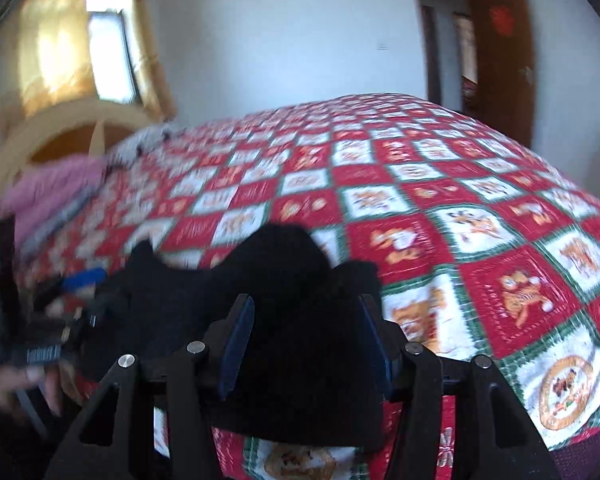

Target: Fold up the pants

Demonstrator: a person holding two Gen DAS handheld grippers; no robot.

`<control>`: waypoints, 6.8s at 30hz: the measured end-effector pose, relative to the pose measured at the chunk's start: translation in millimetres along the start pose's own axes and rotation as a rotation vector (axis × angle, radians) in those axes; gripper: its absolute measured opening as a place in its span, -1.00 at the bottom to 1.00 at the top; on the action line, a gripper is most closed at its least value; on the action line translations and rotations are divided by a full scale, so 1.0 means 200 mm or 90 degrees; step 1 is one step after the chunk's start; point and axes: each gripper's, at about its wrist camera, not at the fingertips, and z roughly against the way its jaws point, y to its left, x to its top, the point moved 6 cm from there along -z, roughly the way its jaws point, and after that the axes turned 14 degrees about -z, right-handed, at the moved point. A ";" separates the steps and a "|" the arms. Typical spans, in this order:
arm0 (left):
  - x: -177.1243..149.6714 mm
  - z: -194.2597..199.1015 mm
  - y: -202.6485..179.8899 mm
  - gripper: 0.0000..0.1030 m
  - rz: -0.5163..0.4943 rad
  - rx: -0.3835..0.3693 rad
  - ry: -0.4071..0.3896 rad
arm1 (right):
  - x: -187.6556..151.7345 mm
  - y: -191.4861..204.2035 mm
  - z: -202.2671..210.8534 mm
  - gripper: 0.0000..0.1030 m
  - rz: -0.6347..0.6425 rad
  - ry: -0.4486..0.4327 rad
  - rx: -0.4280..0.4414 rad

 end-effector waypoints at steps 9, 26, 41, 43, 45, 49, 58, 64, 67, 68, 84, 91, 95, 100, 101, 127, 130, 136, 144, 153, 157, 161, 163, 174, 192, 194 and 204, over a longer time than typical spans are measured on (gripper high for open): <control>-0.04 -0.04 0.03 0.75 0.042 -0.011 -0.009 | -0.07 0.04 -0.04 -0.55 0.048 0.028 0.017; -0.09 -0.04 0.17 1.00 0.100 0.013 -0.015 | -0.16 -0.22 0.02 -0.15 -0.002 0.137 -0.060; 0.09 -0.07 0.38 0.74 0.117 -0.048 -0.066 | 0.14 -0.10 0.03 -0.01 -0.041 0.058 -0.002; 0.10 -0.14 0.36 0.44 0.114 -0.096 -0.051 | 0.15 -0.11 0.01 -0.01 -0.048 0.064 -0.003; 0.10 -0.21 0.32 0.12 0.120 -0.152 -0.029 | 0.16 -0.10 -0.03 -0.01 -0.047 0.068 -0.003; 0.09 -0.28 0.25 -0.16 0.107 -0.178 -0.012 | 0.16 -0.06 -0.13 -0.01 -0.040 0.084 -0.001; 0.05 -0.33 0.25 -0.66 0.060 -0.093 0.023 | 0.07 -0.14 -0.14 -0.85 -0.007 0.098 -0.076; 0.03 -0.35 0.27 -0.59 0.073 -0.080 0.008 | -0.02 -0.40 -0.22 -1.00 -0.055 0.125 -0.146; 0.03 -0.33 0.30 -0.42 0.094 -0.075 0.003 | 0.00 -0.42 -0.19 -1.00 -0.080 0.120 -0.115; 0.03 -0.31 0.32 -0.35 0.108 -0.073 -0.001 | 0.02 -0.41 -0.17 -0.99 -0.082 0.110 -0.109; -0.13 -0.16 0.16 0.62 0.086 -0.037 -0.009 | -0.19 -0.24 -0.09 -0.24 -0.016 0.155 -0.096; -0.12 -0.11 0.17 0.70 0.079 -0.007 -0.016 | -0.19 -0.32 -0.09 -0.25 -0.068 0.185 -0.053; -0.14 -0.10 0.19 0.78 0.094 0.017 -0.012 | -0.11 -0.23 0.00 -0.14 -0.033 0.102 -0.096; -0.13 -0.10 0.17 0.78 0.076 0.032 -0.004 | 0.05 0.00 0.08 -0.14 0.016 0.003 -0.013; -0.13 -0.10 0.17 0.78 0.075 0.034 -0.002 | 0.06 0.05 0.06 -0.13 0.016 0.015 0.030; -0.17 -0.11 0.06 0.75 0.092 -0.055 -0.010 | -0.09 -0.33 -0.17 0.04 -0.109 0.119 0.000; -0.17 -0.12 0.01 0.16 0.089 -0.098 -0.007 | -0.13 -0.28 -0.20 -0.07 -0.103 0.125 0.019; -0.14 -0.06 0.04 -0.71 0.108 -0.144 -0.021 | -0.09 -0.13 -0.08 -0.51 -0.034 0.090 0.031; -0.08 0.13 0.38 -0.72 0.150 -0.104 -0.072 | 0.11 0.23 -0.10 -0.51 0.053 0.080 0.071; -0.11 0.27 0.87 -0.72 0.171 0.024 -0.080 | 0.27 0.79 -0.47 -0.52 0.114 0.102 0.154; -0.14 0.31 1.06 -0.72 0.181 0.076 -0.079 | 0.32 1.05 -0.62 -0.52 0.130 0.113 0.190; -0.19 0.28 1.21 -0.72 0.183 0.123 -0.056 | 0.33 1.23 -0.77 -0.52 0.140 0.124 0.207; -0.22 0.24 1.27 -0.72 0.192 0.127 -0.045 | 0.32 1.30 -0.84 -0.52 0.145 0.129 0.208; -0.37 0.09 1.35 -0.17 0.195 0.151 0.003 | 0.27 1.31 -1.14 -0.51 0.121 0.191 0.176; -0.52 0.20 1.42 0.94 0.248 0.231 0.025 | 0.28 1.09 -1.17 0.08 0.076 0.187 0.115; -0.55 0.24 1.42 0.95 0.255 0.246 0.029 | 0.30 1.07 -1.13 0.09 0.095 0.165 0.096; -0.56 0.47 1.37 0.95 0.296 0.299 0.006 | 0.33 1.01 -0.79 0.18 0.109 0.079 0.045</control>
